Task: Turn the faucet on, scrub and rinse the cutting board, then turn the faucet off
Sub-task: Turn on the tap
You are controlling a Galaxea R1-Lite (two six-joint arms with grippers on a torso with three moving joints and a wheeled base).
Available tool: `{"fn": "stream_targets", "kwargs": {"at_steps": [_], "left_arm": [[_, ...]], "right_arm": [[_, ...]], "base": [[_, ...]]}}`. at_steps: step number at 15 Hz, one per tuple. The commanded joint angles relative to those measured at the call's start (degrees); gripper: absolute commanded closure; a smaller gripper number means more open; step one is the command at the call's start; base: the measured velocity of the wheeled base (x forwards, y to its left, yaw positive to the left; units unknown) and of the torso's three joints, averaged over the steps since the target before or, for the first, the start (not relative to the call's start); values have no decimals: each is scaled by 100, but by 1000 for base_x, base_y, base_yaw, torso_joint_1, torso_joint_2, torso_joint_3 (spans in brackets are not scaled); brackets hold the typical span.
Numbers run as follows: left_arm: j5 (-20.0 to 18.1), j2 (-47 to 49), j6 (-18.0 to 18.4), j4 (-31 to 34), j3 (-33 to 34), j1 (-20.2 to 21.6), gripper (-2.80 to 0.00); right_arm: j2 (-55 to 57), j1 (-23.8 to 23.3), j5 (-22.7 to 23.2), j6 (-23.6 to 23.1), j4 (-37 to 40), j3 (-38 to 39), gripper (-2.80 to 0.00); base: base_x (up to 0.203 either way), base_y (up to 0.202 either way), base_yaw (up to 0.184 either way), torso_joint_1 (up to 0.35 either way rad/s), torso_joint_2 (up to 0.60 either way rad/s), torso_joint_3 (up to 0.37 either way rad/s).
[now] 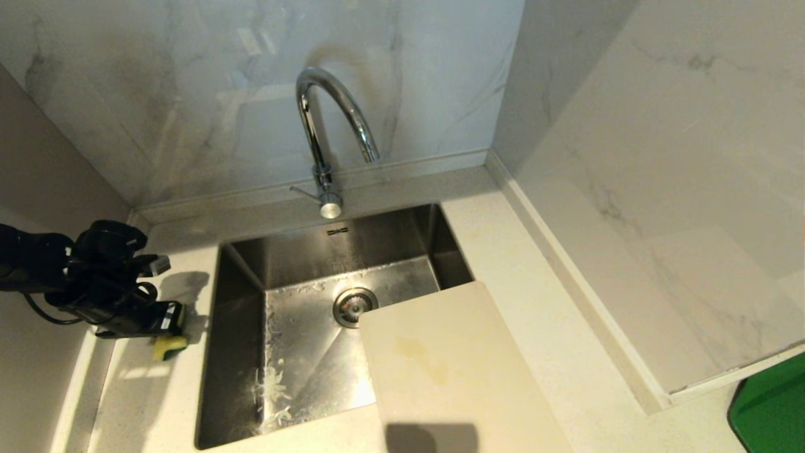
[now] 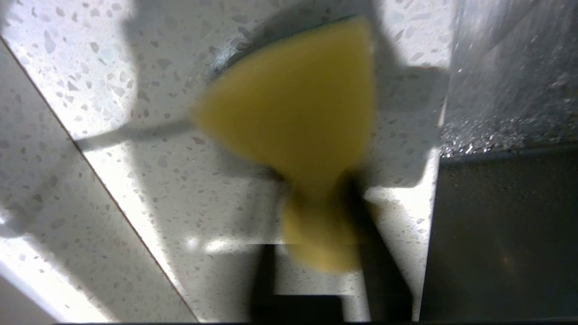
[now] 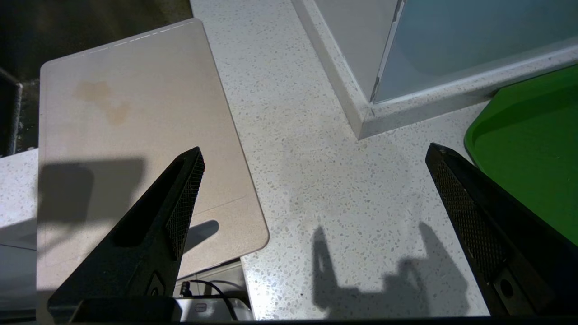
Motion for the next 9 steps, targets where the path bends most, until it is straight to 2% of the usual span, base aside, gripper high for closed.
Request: {"fn": "stream_targets", "kwargs": {"at_steps": [1, 9], "left_arm": [[-9, -115, 16, 30, -21, -4, 0], [-1, -742, 42, 233, 205, -11, 0]], "right_arm": [[-9, 2, 0, 1, -1, 9, -280], [-9, 2, 0, 1, -1, 9, -280]], "base": [[0, 0, 0, 0, 0, 0], [0, 0, 0, 0, 0, 0]]}}
